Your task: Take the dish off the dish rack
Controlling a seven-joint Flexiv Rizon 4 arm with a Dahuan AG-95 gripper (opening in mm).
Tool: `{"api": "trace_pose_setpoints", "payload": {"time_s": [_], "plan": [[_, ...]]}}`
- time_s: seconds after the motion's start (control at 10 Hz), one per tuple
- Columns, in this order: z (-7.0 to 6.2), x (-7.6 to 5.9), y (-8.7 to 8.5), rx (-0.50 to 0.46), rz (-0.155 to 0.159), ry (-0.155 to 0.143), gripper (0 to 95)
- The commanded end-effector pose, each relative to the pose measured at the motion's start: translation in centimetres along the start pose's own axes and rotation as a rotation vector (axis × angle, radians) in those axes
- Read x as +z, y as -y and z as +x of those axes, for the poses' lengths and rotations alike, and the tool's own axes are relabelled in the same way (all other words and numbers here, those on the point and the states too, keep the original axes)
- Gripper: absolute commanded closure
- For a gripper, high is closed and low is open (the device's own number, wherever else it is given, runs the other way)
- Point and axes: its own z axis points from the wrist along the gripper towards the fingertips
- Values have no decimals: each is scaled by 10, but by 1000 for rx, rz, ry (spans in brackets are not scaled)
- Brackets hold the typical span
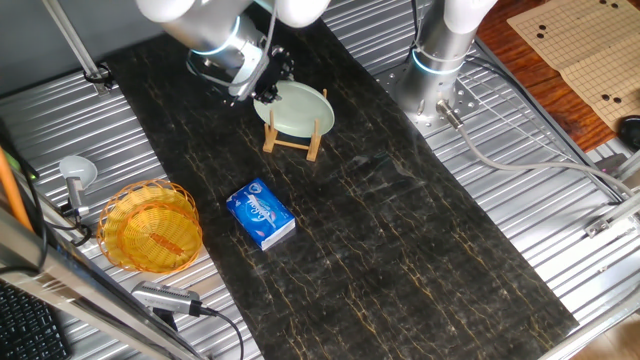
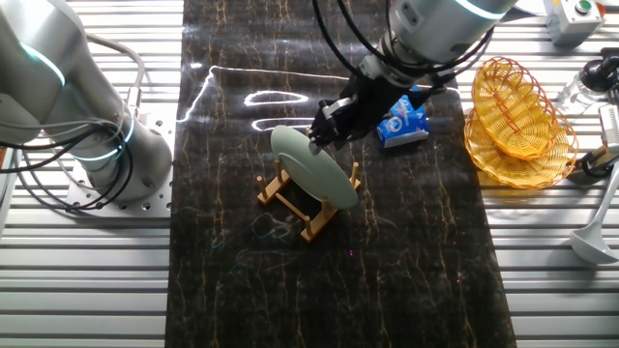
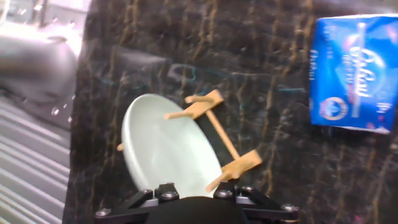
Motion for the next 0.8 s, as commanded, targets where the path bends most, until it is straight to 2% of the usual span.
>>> {"api": "trace_pose_setpoints", "payload": {"time_s": [0.1,0.6,0.8], "plan": [[-1,3,-1,0,4,-1,570],[-3,13,-5,-19,12,-5,570],[-3,13,-6,6,22,-10,570]]}}
